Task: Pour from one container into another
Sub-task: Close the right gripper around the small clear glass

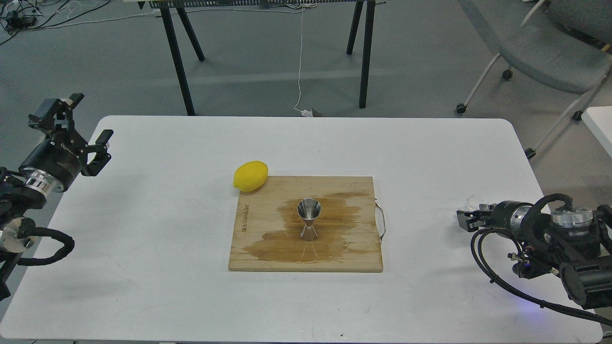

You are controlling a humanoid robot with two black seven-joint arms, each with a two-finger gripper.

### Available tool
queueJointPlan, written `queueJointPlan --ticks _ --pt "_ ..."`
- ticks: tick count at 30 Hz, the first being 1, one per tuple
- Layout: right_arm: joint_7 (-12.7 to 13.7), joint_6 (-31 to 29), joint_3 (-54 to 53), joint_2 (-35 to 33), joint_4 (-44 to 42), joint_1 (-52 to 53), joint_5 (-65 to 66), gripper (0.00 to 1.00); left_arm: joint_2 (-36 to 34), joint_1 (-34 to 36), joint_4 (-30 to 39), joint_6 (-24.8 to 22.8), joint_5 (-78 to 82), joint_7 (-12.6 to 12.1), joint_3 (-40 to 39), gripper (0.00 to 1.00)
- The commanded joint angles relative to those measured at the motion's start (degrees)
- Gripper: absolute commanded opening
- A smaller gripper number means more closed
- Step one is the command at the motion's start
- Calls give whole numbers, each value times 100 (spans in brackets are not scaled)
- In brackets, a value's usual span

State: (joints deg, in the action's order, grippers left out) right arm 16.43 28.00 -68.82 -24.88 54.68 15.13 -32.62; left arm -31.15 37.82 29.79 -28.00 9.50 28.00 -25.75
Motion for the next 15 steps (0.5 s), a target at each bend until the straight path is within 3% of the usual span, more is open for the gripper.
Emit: queueJointPlan --ticks 1,15 --pt "0 0 9 -8 8 -1 1 53 -5 -3 0 0 0 0 0 99" --pt "-8 0 9 1 17 -18 72 46 4 -3 -70 0 0 0 0 99"
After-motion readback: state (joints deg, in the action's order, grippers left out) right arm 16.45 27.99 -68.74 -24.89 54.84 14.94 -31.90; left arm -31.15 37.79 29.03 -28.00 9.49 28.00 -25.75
